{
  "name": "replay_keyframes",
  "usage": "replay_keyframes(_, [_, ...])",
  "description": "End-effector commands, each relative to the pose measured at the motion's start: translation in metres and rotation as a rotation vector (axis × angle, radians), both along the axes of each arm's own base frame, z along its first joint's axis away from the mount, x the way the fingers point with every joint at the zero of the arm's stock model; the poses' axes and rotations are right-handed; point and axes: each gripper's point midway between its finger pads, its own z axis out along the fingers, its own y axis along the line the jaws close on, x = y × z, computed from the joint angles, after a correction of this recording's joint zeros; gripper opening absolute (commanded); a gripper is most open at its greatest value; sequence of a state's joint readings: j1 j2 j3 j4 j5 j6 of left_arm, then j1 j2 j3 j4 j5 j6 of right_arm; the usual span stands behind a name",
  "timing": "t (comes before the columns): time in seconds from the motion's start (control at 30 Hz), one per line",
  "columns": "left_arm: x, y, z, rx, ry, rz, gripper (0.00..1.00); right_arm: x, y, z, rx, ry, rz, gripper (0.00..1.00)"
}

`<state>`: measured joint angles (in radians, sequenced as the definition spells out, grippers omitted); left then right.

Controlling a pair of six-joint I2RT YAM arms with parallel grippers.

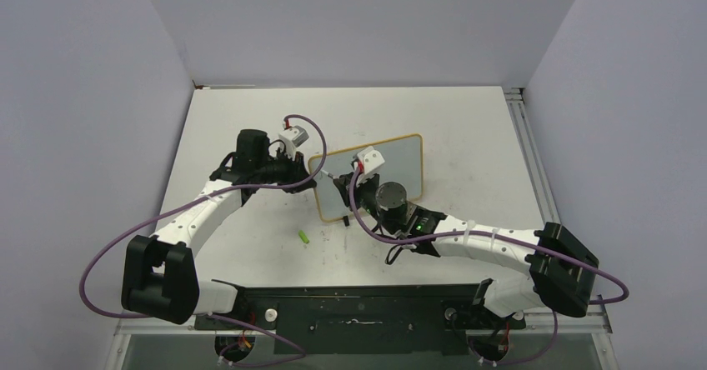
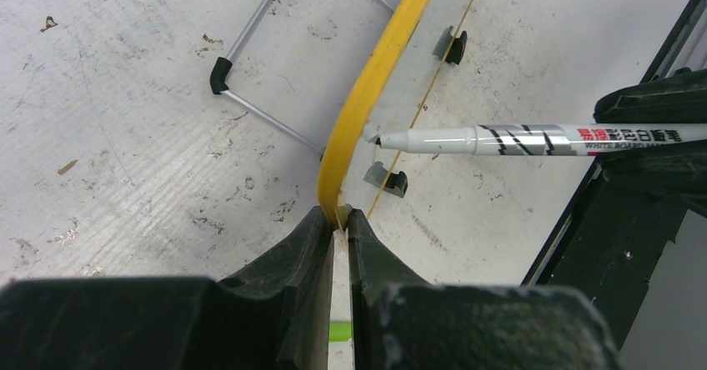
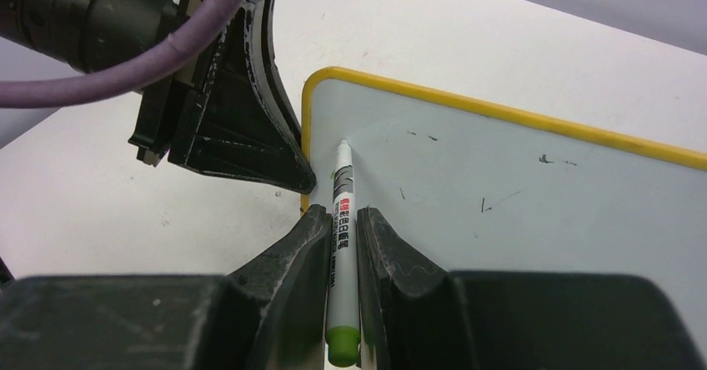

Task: Write a sentence on the whiteboard

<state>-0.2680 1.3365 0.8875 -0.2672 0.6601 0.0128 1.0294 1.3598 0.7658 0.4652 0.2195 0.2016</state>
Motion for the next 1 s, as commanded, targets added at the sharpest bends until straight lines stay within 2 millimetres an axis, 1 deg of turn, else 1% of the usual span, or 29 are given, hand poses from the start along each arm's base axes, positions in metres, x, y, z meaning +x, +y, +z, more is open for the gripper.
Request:
replay_keyframes(0.0, [0.001, -0.006, 0.019, -0.018, -0.052, -0.032, 0.00, 0.015, 0.001, 0.036, 0.067, -0.082, -0.061, 0.05])
replay_keyframes(0.1, [0.000, -0.007, 0.019, -0.017, -0.051, -0.032, 0.00, 0.017, 0.001, 0.039, 0.067, -0.090, -0.070, 0.05])
replay_keyframes(0.23, [0.000, -0.006, 0.019, -0.017, -0.051, -0.032, 0.00, 0.018, 0.000, 0.036, 0.057, -0.087, -0.079, 0.05])
replay_keyframes(0.6, [0.000, -0.007, 0.020, -0.016, -0.054, -0.033, 0.00, 0.013, -0.009, 0.013, 0.022, -0.044, -0.088, 0.05])
replay_keyframes(0.97, [0.000, -0.006, 0.019, -0.014, -0.055, -0.031, 0.00, 0.005, -0.020, -0.003, 0.007, -0.014, -0.107, 0.05])
